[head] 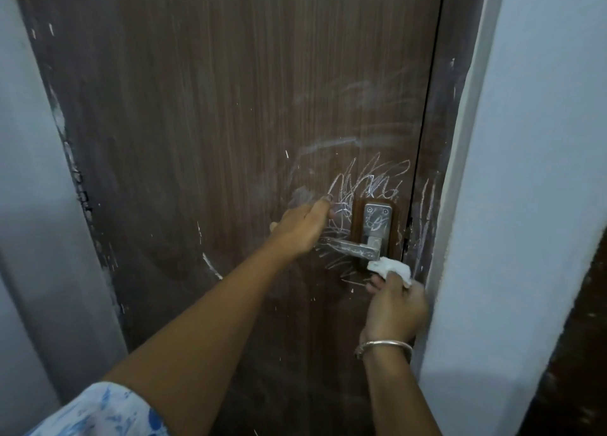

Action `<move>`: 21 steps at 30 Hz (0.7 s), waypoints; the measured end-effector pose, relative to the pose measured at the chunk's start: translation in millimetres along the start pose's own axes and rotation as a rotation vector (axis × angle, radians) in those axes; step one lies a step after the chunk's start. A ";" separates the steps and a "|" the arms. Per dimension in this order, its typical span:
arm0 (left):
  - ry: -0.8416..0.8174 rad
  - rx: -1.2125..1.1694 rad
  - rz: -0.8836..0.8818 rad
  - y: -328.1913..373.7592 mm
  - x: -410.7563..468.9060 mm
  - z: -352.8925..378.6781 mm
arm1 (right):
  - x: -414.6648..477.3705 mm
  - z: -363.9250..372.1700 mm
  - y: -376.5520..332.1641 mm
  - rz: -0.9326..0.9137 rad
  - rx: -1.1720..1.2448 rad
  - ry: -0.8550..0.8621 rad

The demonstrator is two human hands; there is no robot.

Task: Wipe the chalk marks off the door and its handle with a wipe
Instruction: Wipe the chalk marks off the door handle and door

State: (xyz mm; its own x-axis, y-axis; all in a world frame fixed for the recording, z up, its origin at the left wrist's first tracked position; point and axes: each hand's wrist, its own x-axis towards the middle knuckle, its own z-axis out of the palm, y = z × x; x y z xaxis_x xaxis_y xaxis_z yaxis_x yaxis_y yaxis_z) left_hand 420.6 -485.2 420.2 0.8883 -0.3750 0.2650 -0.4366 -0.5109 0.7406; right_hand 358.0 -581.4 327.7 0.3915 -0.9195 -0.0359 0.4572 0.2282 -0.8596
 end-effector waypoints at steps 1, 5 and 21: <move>-0.001 -0.011 0.007 0.1 -0.5 0.8 | 1.1 -2.8 -5.6 -0.092 -0.060 -0.010; 0.011 -0.071 0.074 -0.3 -1.7 1.1 | 4.1 -6.0 -29.8 -0.474 -0.311 -0.045; 0.092 0.053 0.355 -2.7 11.1 -16.0 | 34.1 14.5 -61.4 -1.010 -0.566 -0.294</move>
State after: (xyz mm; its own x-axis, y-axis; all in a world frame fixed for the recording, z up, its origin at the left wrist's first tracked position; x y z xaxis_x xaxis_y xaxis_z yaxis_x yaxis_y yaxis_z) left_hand 433.9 -475.7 431.0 0.6885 -0.4663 0.5554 -0.7242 -0.4021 0.5602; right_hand 354.8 -622.1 386.7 0.2585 -0.4767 0.8402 0.2757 -0.7972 -0.5372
